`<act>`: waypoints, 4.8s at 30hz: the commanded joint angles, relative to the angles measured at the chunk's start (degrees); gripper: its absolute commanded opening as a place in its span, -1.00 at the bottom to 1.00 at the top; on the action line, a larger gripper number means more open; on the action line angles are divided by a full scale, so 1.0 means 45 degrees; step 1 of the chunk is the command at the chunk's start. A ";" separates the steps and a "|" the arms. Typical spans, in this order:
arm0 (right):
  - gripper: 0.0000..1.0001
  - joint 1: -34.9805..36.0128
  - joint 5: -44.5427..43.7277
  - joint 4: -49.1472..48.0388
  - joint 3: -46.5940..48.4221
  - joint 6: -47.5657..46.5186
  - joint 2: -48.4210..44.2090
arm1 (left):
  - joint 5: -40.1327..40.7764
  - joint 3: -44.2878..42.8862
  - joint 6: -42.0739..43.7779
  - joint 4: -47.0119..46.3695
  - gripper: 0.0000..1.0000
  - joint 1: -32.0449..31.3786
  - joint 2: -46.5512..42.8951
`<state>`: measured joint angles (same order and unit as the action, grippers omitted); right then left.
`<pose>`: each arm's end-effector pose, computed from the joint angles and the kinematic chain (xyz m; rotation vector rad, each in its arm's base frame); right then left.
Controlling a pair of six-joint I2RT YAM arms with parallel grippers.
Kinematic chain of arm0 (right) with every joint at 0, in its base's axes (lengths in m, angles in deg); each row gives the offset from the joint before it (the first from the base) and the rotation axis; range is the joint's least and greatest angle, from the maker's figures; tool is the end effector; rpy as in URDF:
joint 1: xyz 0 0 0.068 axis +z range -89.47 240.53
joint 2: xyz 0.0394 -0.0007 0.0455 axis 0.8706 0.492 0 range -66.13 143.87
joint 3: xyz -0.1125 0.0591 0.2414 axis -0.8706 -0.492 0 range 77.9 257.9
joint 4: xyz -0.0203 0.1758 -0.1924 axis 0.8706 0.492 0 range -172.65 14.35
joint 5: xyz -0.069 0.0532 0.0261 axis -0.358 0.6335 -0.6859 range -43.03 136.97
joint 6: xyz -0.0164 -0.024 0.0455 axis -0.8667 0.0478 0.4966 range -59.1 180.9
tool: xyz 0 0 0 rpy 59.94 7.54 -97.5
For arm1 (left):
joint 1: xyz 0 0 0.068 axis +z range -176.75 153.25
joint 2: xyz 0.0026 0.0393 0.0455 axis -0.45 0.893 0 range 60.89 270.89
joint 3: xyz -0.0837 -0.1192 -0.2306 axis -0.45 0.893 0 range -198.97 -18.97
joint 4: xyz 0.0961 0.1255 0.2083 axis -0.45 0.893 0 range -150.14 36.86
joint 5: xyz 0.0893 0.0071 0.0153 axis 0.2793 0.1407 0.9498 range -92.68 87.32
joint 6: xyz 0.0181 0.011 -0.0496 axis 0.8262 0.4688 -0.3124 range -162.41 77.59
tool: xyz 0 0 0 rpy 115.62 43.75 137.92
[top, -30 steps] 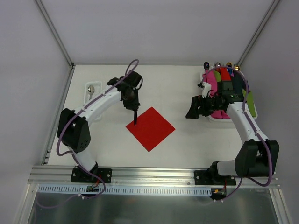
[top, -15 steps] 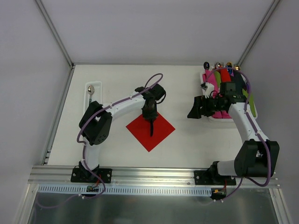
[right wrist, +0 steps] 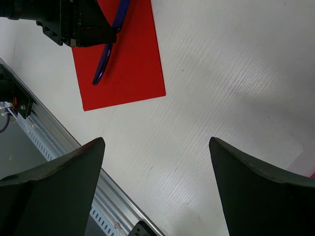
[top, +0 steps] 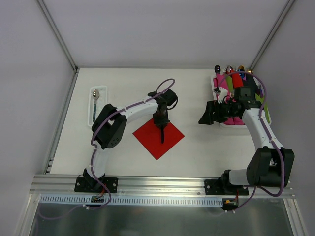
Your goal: Place the utensils on the paper napkin and roll it up
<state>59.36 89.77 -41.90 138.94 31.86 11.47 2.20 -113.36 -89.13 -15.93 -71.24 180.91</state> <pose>0.2697 0.0187 0.2746 -0.8178 2.1884 0.7008 0.3136 -0.3037 0.1873 -0.0764 2.8215 -0.2741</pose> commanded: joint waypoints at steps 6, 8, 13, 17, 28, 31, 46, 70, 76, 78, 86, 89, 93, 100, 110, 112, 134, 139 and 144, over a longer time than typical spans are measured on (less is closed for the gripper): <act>0.83 -0.0170 0.0487 -0.0072 -0.0106 -0.0188 -0.0292 | 0.0028 -0.0451 0.0108 0.0118 -1.00 -0.0133 0.0105; 0.83 -0.0170 0.0507 -0.0072 -0.0106 -0.0207 -0.0273 | 0.0047 -0.0392 0.0225 0.0137 -1.00 -0.0152 0.0046; 0.83 -0.0228 0.0663 -0.0111 -0.0067 -0.0149 -0.0194 | 0.0125 -0.0216 0.0343 0.0118 -1.00 -0.0133 -0.0130; 0.83 -0.0228 0.0683 -0.0150 -0.0067 -0.0129 -0.0117 | 0.0223 -0.0099 0.0499 0.0137 -1.00 -0.0133 -0.0227; 0.83 -0.0287 0.0683 -0.0150 -0.0067 -0.0129 -0.0077 | 0.0223 0.0370 0.0558 0.0118 -1.00 -0.0172 -0.0423; 0.83 -0.0267 0.0702 -0.0169 -0.0067 -0.0110 -0.0038 | 0.0243 0.0409 0.0558 0.0118 -1.00 -0.0211 -0.0403; 0.84 -0.0307 0.0702 -0.0150 -0.0048 -0.0110 0.0040 | 0.0125 0.0448 0.0773 0.0118 -0.98 -0.0269 0.0065; 0.84 -0.0443 0.0800 -0.0169 -0.0028 -0.0051 -0.0038 | 0.0125 0.0643 0.0695 0.0118 -0.46 -0.0328 0.0183; 0.84 -0.0463 0.0800 -0.0150 -0.0048 -0.0051 -0.0038 | -0.0050 0.0273 0.0850 0.0137 -0.40 -0.0367 -0.0850; 0.84 -0.0463 0.0761 -0.0150 -0.0028 -0.0051 -0.0019 | 0.0240 -0.0097 0.1006 0.0292 -0.29 -0.0367 -0.1728; 0.85 -0.0463 0.0761 -0.0130 -0.0048 0.0007 -0.0077 | 0.0341 0.0287 0.2840 0.0548 -0.06 0.2280 -0.5124; 0.86 -0.0463 0.0839 -0.0072 -0.0009 0.0143 -0.0116 | 0.0338 0.0953 0.3892 0.0548 -0.08 0.3690 -0.6005; 0.98 -0.0463 0.0722 0.0104 0.0089 0.0242 -0.0116 | 0.0323 0.1287 0.5224 0.0587 -0.10 0.6092 -0.6477; 0.99 -0.0443 0.0585 0.0241 0.0070 0.0261 0.0001 | -0.0011 0.0859 0.7080 0.0548 -0.32 1.0760 -0.4609; 0.98 -0.0443 0.1015 0.0514 0.0089 0.0202 -0.0019 | 0.0360 -0.1523 0.7823 0.0431 -0.37 1.1488 -0.1012; 0.98 -0.0443 0.1073 0.0514 0.0108 0.0203 0.0118 | 0.0379 -0.1953 0.7862 0.0430 -0.35 1.1488 -0.0737; 0.98 -0.0463 0.1171 0.0553 0.0362 -0.0090 0.0763 | 0.0869 -0.2501 0.7961 0.0372 -0.45 1.1469 0.2448; 0.98 -0.0463 0.1366 0.0573 0.0382 0.0007 0.0743 | 0.0380 -0.2111 0.7745 0.0216 -0.83 1.1313 0.2195; 0.99 -0.0463 0.1464 0.0554 0.0460 0.0124 0.0490 | 0.0321 -0.1603 0.7589 0.0157 -1.00 1.1215 0.1532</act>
<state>57.72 94.41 -40.24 138.96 32.37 15.30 4.89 -123.13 -53.57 -16.17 -20.07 189.48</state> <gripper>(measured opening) 0.991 0.127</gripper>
